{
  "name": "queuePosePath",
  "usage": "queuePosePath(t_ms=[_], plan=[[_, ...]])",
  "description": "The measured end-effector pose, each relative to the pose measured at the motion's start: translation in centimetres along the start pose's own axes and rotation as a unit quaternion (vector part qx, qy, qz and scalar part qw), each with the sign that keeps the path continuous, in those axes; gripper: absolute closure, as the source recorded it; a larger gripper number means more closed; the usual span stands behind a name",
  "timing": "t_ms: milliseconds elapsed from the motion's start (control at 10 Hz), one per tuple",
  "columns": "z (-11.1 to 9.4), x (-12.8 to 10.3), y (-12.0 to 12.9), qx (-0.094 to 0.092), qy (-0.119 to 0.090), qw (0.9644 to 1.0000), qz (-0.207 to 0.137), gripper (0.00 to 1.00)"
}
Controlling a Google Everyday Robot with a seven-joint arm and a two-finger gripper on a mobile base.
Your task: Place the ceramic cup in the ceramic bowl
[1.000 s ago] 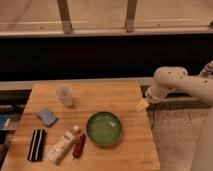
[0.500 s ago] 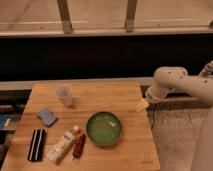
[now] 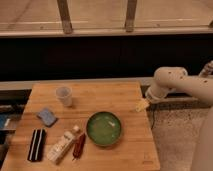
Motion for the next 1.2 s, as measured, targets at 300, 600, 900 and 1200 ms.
queuePosePath(t_ms=[300, 600, 900, 1200], plan=[[-1.6, -1.3, 1.1, 0.010, -0.018, 0.9993, -0.030, 0.20], [-4.5, -5.8, 4.5, 0.021, -0.044, 0.9951, -0.086, 0.20], [-4.3, -10.8, 7.9, 0.021, -0.054, 0.9895, -0.132, 0.20], [-3.1, -16.5, 11.9, 0.008, -0.053, 0.9832, -0.175, 0.20]])
